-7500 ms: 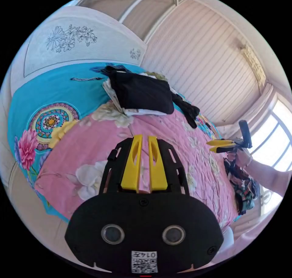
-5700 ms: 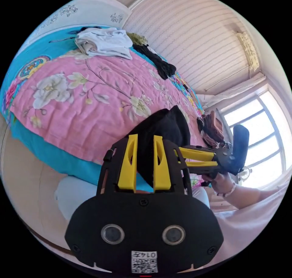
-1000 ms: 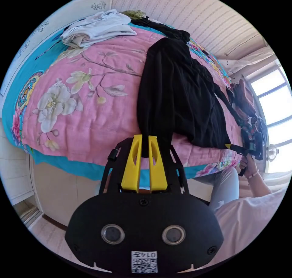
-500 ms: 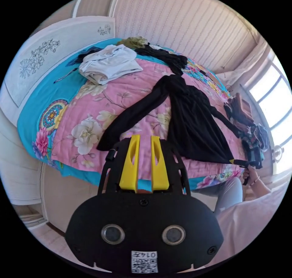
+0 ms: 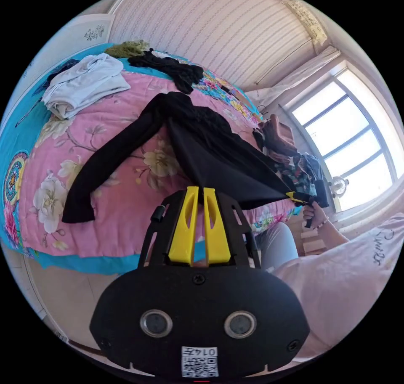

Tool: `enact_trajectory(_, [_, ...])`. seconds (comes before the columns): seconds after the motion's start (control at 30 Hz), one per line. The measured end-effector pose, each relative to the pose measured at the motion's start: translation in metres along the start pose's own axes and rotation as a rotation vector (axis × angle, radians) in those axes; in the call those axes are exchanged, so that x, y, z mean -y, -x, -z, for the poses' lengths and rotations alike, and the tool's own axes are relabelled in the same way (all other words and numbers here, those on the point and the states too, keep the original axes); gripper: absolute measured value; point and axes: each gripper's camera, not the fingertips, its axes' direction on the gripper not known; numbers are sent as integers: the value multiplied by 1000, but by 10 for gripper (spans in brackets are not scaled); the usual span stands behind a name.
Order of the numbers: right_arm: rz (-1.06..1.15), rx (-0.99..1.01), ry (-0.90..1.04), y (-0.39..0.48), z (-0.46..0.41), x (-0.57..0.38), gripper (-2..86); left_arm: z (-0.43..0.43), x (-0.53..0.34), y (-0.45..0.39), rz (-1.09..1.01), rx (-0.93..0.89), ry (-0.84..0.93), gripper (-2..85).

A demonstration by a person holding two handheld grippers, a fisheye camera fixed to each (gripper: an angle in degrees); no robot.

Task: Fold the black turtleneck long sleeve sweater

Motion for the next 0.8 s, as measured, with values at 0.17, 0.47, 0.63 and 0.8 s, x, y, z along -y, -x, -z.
enact_trajectory(0.17, [-86,7,231,-29,-19,-60,8,6,-88,19,143,9,200,-8])
enact_trajectory(0.47, [-204,254,-63,-66,-4,8,7,34,9,33,75,-121,-120,-8])
enact_trajectory(0.63, [10,329,-436,12,108,157,7,121,188,-38,-114,-53,-349,-8])
enact_trajectory(0.8, [285,358,-738,133,221,203,7,234,257,-133,-234,-7,-589,-7])
